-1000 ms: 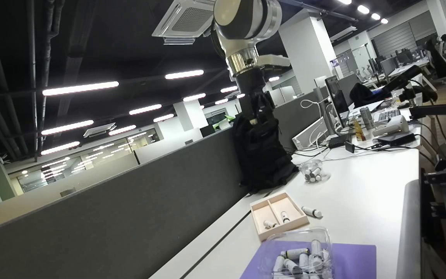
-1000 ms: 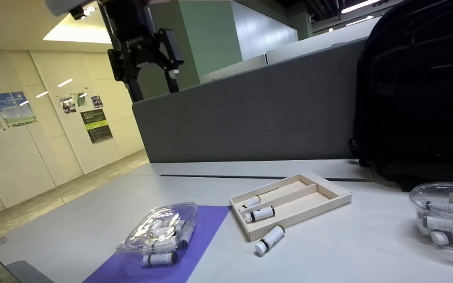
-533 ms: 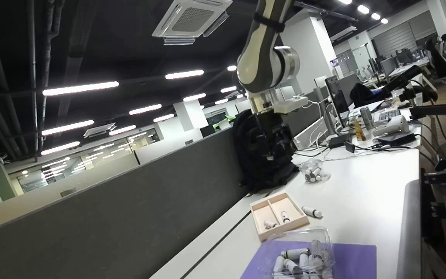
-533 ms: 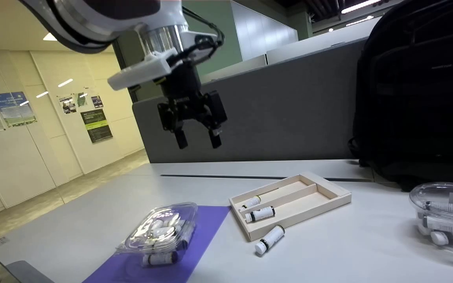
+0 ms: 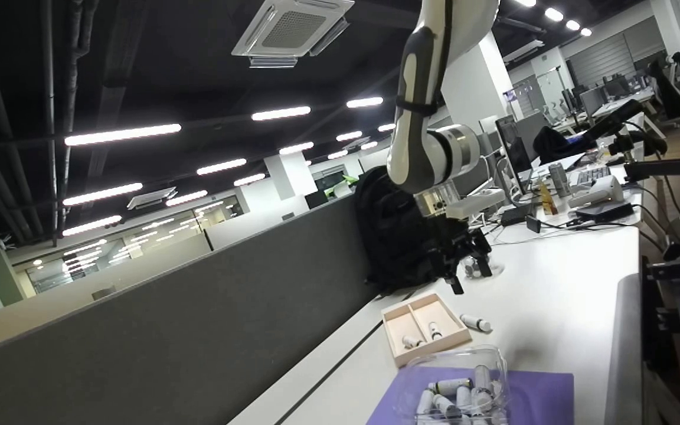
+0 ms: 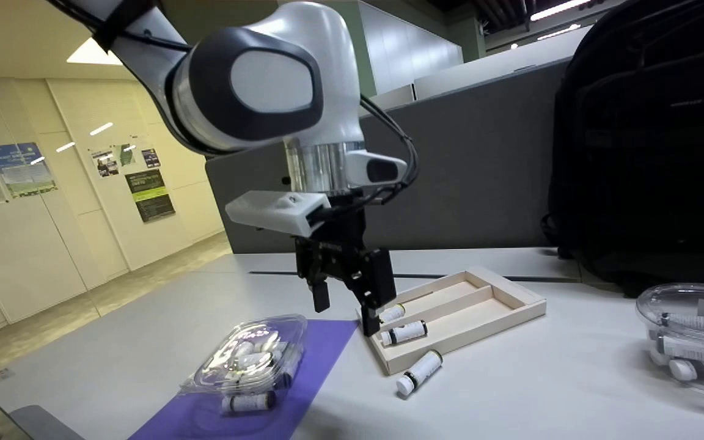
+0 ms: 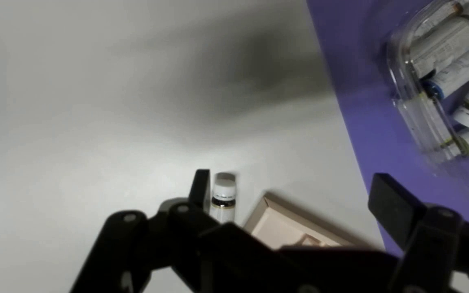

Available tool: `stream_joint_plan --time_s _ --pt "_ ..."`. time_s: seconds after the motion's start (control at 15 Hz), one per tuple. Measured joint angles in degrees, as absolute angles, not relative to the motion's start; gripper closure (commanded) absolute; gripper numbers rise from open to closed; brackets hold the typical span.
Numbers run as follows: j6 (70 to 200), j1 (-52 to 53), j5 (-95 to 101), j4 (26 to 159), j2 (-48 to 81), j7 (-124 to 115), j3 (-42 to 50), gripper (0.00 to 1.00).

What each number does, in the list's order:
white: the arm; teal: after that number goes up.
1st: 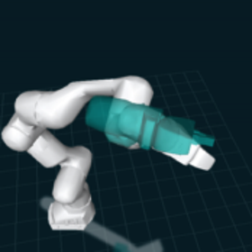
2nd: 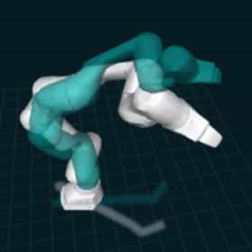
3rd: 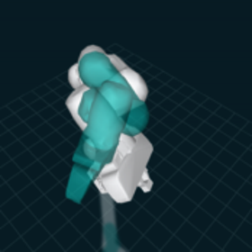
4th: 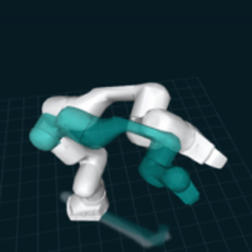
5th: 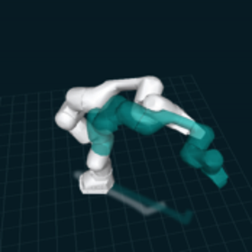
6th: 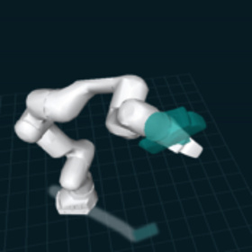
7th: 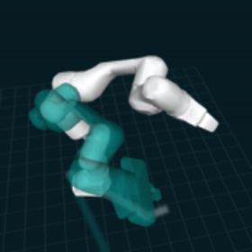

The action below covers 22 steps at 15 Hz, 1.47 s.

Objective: Put the bottle on the table onto the tray

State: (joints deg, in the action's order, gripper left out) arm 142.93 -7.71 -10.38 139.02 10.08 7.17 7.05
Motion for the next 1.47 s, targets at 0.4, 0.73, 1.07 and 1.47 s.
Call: stream_joint_plan --time_s 0.4,0.73,1.07,1.47 --pt "144.4 -9.4 -12.6 135.6 16.1 7.2 7.0 0.0" --pt "144.5 -9.4 -11.3 135.7 17.1 7.2 7.1 0.0" --pt "150.2 -10.2 -9.4 135.2 21.7 7.2 8.2 0.0" --pt "159.4 -11.8 -9.3 132.8 28.6 7.2 7.9 0.0"
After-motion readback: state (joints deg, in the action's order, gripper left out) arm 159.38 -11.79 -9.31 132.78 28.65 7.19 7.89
